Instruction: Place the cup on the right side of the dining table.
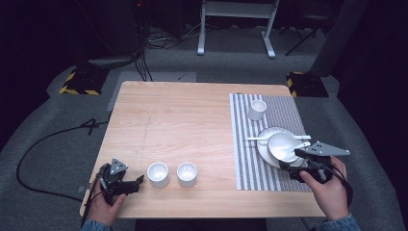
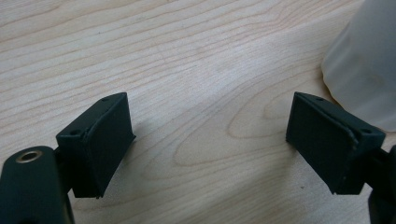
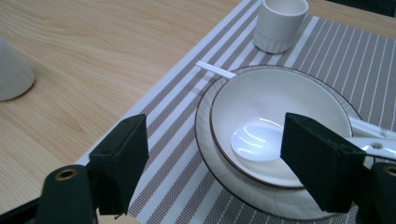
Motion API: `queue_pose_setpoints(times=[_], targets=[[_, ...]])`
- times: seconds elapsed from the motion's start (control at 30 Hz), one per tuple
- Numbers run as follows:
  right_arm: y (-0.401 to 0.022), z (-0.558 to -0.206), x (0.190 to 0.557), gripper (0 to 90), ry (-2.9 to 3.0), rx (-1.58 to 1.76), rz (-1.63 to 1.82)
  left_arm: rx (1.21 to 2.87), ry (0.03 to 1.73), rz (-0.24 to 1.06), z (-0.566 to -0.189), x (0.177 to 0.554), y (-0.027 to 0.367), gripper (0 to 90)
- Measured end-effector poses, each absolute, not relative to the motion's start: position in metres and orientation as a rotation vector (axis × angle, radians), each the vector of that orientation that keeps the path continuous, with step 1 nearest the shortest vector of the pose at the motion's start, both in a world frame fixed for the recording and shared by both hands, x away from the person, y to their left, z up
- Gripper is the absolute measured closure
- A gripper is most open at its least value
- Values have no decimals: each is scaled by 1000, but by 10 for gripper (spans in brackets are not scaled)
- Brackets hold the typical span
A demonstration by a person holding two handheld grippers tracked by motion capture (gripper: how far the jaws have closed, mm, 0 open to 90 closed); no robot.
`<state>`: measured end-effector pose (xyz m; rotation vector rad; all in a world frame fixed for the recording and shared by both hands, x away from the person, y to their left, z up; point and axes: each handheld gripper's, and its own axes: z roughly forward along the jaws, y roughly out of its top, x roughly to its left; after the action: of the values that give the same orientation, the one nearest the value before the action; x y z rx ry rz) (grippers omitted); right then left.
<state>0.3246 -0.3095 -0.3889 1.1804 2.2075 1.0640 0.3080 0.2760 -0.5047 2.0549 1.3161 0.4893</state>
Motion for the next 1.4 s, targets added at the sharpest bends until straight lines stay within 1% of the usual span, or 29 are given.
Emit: queue_pose_setpoints(times=[0.17, 0.37, 0.53, 1.07, 1.4], targets=[[-323, -401, 321, 231, 2194, 1185, 1093, 2055, 1316, 489, -505, 308, 276, 148], [-342, -424, 316, 204, 2195, 1204, 1098, 2055, 1316, 489, -505, 308, 276, 148], [-350, -437, 312, 202, 2189, 1196, 1074, 2055, 1316, 489, -505, 308, 276, 148], [-356, -483, 307, 193, 2188, 1292, 954, 2055, 1316, 489, -505, 308, 276, 148], [-360, -500, 312, 178, 2181, 1326, 944, 2054, 1316, 489, -505, 308, 276, 148]])
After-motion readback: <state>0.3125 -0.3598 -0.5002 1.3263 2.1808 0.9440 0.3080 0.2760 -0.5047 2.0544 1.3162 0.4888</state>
